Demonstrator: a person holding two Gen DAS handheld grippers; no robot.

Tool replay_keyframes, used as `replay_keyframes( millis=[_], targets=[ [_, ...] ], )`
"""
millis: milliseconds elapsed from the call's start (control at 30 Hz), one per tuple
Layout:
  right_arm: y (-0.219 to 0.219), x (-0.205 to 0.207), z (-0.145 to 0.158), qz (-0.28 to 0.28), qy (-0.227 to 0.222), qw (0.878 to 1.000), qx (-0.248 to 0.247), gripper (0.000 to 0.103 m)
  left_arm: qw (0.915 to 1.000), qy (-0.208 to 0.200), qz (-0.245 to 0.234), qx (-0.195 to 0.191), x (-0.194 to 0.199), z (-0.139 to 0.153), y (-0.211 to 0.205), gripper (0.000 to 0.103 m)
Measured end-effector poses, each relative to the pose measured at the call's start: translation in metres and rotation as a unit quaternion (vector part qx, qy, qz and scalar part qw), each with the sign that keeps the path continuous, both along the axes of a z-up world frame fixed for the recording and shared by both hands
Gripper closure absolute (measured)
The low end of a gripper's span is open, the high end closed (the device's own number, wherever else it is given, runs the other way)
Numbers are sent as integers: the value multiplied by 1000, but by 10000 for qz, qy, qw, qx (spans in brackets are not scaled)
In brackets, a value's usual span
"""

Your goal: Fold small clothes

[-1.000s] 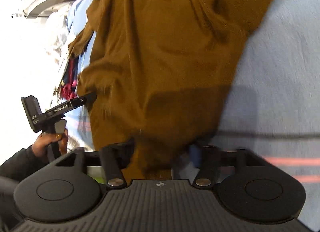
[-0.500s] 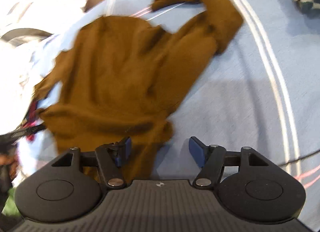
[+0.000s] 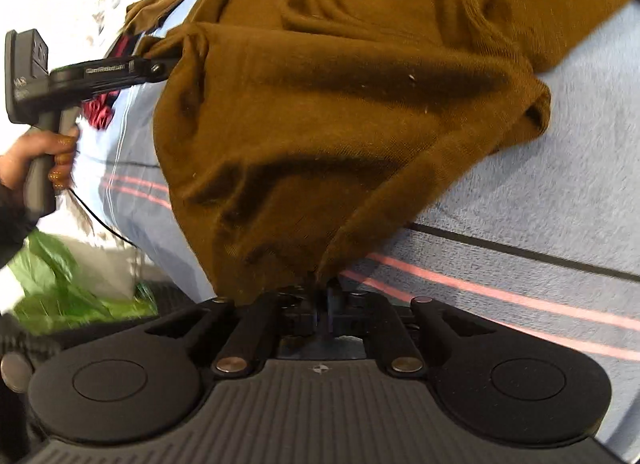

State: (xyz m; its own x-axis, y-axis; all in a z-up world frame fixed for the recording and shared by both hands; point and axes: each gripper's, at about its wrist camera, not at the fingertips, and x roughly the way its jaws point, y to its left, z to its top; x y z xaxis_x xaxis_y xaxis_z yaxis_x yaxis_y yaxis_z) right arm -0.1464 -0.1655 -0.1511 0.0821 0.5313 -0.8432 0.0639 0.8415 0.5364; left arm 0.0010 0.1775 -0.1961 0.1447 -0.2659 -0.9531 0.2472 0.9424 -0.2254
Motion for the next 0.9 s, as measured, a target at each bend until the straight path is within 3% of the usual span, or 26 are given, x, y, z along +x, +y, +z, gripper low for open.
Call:
replay_keyframes(
  millis=[133, 200, 233, 267, 300, 333, 367, 433, 500, 533, 633, 700, 800, 900],
  targets=[
    [-1, -2, 9, 525, 45, 9986, -94, 95, 9975, 628, -195, 248, -29, 11, 50, 95],
    [0, -5, 11, 854, 279, 9960, -36, 91, 9939, 822, -143, 723, -37, 10, 80, 97],
    [-4, -8, 14, 876, 294, 9957, -45, 78, 9889, 919, -264, 1136, -41, 7, 93, 97],
    [-6, -6, 16, 854, 314, 9958, -123, 71, 9824, 972, -358, 1557, -42, 5, 103, 95],
    [-12, -5, 18, 874, 345, 9953, -218, 48, 9773, 933, -320, 1874, -42, 5, 112, 90],
    [-21, -1, 24, 874, 256, 9952, -361, 35, 9745, 815, -225, 2077, -37, 8, 117, 89],
    [-31, 5, 33, 752, 7, 9959, -501, 35, 9772, 626, -152, 2024, -30, 15, 115, 84],
    [-54, 29, 48, 385, -478, 9963, -599, 34, 9903, 40, -101, 1388, -8, 36, 95, 63],
    [-76, 62, 59, -10, -999, 9913, -862, 30, 9934, -569, -232, 972, 22, 52, 58, 10],
    [-86, 82, 62, -160, -1195, 9882, -940, 27, 9926, -801, -304, 858, 40, 56, 34, 6],
    [-105, 143, 58, -504, -1619, 9799, -1052, 26, 9906, -1115, -641, 476, 97, 59, -35, 6],
    [-113, 180, 47, -595, -1708, 9778, -1062, 26, 9840, -1436, -980, 394, 136, 58, -83, 6],
    [-119, 219, 26, -734, -1557, 9789, -1101, 25, 9673, -1765, -1603, 866, 188, 43, -145, 6],
    [-110, 249, 0, -679, -1327, 9836, -1019, 24, 9492, -1815, -2216, 1302, 217, 20, -189, 6]
  ],
)
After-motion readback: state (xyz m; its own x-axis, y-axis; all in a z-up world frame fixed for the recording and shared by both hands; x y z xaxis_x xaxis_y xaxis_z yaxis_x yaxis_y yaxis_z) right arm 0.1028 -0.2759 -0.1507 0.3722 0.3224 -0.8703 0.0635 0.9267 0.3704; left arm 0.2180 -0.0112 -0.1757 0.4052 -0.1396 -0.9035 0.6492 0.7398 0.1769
